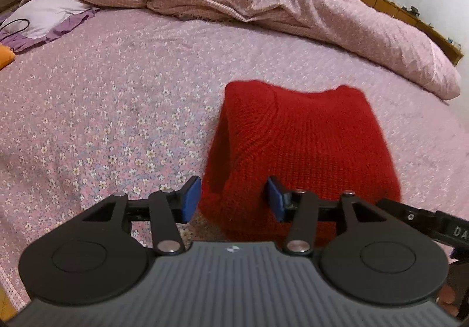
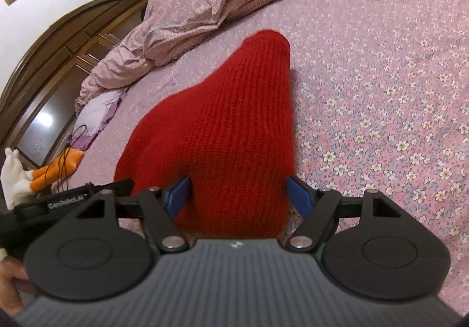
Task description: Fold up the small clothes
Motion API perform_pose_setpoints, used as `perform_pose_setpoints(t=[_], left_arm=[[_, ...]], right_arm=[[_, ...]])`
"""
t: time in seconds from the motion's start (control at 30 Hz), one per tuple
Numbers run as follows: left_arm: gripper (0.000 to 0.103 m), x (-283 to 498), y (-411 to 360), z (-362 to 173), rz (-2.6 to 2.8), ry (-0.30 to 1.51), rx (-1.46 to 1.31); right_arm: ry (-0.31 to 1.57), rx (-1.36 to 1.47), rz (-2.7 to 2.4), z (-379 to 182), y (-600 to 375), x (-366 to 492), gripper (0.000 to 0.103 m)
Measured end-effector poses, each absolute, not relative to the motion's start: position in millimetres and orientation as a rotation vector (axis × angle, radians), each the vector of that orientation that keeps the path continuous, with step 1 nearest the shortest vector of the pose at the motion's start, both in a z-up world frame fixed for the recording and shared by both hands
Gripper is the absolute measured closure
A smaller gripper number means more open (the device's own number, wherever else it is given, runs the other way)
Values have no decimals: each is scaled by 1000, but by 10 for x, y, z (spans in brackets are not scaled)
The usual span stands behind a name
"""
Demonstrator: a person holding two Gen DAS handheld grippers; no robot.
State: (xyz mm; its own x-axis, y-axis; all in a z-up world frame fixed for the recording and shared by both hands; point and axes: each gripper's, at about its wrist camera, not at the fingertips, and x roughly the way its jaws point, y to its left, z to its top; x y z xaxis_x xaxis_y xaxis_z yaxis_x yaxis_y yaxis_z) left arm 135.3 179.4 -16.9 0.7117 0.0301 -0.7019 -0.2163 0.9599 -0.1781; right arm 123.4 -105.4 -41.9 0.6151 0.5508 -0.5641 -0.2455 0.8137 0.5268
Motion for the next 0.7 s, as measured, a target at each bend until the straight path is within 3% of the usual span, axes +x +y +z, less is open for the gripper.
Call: perform_pose_setpoints(t=[0.33,0.6,0.7], left_arm=[[33,1482,1707,83,86,727,-248],[31,1853,1758,-115,81,813,-277],[24,1935,1794,-187,87,820,-289]], right_arm=[[700,479,468,-252,-1180,1284,28],[729,489,464,-284,-1194,1511,27],[752,473,474,-334,-1148,1600,27]])
